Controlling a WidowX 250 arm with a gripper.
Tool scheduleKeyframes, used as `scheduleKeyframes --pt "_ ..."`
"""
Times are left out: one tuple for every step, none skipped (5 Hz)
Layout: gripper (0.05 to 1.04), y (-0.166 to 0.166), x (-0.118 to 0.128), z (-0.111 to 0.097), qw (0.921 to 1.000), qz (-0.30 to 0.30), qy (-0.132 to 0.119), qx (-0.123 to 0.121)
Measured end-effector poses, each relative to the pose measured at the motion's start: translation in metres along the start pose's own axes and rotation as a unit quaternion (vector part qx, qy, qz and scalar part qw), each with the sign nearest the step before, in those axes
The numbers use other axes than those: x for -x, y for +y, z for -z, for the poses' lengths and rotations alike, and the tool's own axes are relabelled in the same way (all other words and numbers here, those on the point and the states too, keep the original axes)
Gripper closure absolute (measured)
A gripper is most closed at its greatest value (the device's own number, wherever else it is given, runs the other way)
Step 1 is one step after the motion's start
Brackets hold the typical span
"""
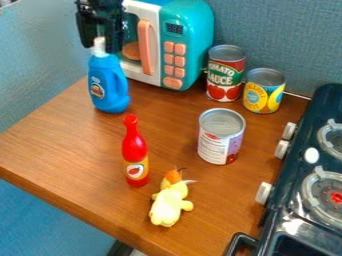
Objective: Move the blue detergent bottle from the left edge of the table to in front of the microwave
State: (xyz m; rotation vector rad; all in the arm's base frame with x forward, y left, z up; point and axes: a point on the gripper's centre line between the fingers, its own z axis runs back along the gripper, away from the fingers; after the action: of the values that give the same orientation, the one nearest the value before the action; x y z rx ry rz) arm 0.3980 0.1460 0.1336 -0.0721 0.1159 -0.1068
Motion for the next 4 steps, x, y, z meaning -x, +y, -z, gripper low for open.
scheduleKeyframes --pt "0.074 -0.004 0.006 -0.009 0.9999 0.013 -0.01 -0.003" --pt "0.074 -0.013 0.024 -0.028 0.9993 0.029 -0.021 -0.01" --pt "0.074 -0.031 0.071 -0.051 0.9981 0.041 -0.008 -0.045" --pt "0.074 -0.081 0.104 -0.057 0.9936 0.09 -0.008 -0.067"
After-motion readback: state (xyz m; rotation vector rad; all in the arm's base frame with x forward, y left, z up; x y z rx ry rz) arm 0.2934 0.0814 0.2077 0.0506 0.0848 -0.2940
